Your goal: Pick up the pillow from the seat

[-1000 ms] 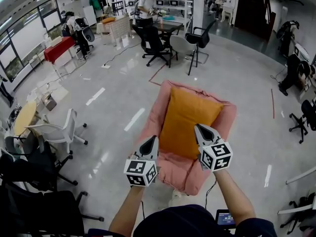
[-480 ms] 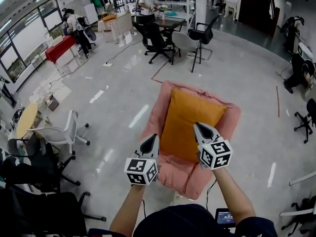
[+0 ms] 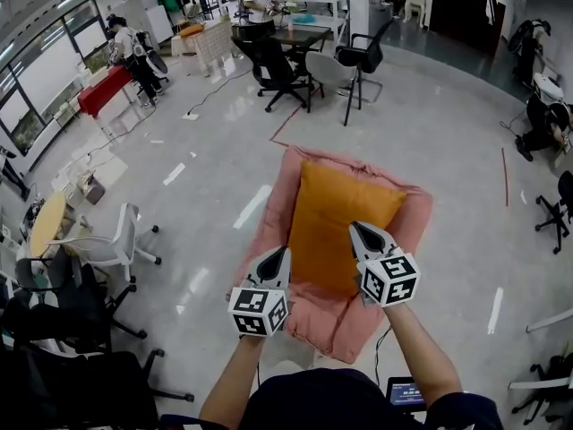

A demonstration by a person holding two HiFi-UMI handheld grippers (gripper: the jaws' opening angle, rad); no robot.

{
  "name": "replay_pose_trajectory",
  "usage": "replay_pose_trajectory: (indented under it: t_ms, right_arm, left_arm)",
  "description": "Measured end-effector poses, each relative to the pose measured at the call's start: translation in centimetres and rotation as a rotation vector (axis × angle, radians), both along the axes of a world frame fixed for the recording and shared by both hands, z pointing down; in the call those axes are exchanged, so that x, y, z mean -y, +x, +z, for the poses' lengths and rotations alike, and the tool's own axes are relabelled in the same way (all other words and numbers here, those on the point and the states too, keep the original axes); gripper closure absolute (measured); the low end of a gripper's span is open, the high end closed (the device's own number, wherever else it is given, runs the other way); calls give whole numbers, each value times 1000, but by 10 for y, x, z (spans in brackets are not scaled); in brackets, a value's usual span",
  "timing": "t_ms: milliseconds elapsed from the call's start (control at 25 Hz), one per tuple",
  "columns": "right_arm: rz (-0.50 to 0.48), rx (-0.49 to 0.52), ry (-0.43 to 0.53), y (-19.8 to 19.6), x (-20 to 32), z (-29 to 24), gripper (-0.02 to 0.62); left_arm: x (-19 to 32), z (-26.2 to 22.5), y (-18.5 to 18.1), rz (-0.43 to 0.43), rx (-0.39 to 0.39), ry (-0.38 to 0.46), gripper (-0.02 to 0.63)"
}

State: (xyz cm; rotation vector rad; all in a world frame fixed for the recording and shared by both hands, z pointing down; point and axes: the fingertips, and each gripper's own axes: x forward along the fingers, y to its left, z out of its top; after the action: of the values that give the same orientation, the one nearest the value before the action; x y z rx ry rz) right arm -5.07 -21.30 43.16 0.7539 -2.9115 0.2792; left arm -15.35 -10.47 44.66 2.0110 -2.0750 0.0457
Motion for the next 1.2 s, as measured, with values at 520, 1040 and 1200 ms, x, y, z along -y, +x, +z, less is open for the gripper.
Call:
replay_pose_trajectory:
  t_ms: [520,1040,1200]
  right_arm:
    - [66,4,-24,22,31,9,578]
    - [203,-9,-19,34,69,6,578]
    - [235,-8,-30,30,84,5,578]
  left_arm:
    - [41,4,11,46,6,-8,603]
    - [89,3,5,175,13,-2,603]
    - [109,1,1,215,8,-1,603]
